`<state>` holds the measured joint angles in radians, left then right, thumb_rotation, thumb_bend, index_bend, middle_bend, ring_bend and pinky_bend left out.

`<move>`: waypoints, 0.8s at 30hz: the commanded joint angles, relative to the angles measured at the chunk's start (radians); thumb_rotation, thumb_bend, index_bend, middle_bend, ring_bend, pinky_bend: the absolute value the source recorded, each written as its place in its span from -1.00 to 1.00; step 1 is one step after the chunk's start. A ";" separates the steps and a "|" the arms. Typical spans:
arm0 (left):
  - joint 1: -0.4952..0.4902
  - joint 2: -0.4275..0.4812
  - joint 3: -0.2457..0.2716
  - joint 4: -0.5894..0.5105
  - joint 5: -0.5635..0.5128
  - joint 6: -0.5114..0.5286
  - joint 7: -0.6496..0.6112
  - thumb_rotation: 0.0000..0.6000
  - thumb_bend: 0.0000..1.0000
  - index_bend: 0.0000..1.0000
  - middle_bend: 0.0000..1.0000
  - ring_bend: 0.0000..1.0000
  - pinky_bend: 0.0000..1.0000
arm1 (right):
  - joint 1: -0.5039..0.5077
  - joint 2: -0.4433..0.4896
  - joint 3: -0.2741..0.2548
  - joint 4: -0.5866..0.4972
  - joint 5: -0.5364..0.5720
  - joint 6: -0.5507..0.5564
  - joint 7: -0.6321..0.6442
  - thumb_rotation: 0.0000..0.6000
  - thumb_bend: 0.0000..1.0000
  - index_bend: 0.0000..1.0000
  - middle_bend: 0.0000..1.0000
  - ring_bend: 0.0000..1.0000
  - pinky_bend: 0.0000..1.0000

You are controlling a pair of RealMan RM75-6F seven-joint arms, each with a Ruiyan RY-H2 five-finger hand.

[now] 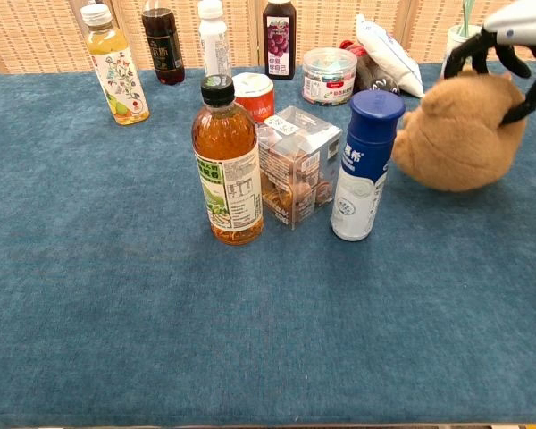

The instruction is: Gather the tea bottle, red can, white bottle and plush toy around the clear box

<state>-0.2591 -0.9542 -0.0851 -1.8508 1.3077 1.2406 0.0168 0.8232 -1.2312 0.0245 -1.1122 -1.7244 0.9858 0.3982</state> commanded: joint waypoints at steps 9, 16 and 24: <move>0.004 0.003 0.004 0.001 0.012 0.006 -0.010 1.00 -0.77 -1.00 -1.00 -1.00 -1.00 | 0.051 -0.013 0.048 -0.049 0.044 -0.003 0.003 1.00 0.84 0.25 0.03 0.05 0.28; 0.006 0.004 0.005 0.002 0.017 0.008 -0.015 1.00 -0.77 -1.00 -1.00 -1.00 -1.00 | 0.079 -0.063 0.050 -0.055 0.033 -0.002 -0.034 1.00 0.84 0.25 0.03 0.05 0.28; 0.007 0.005 0.006 0.003 0.021 0.009 -0.020 1.00 -0.77 -1.00 -1.00 -1.00 -1.00 | 0.107 -0.120 0.047 -0.010 0.034 -0.024 -0.072 1.00 0.84 0.25 0.03 0.05 0.28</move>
<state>-0.2523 -0.9489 -0.0789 -1.8479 1.3288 1.2496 -0.0035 0.9251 -1.3418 0.0724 -1.1303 -1.6921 0.9684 0.3312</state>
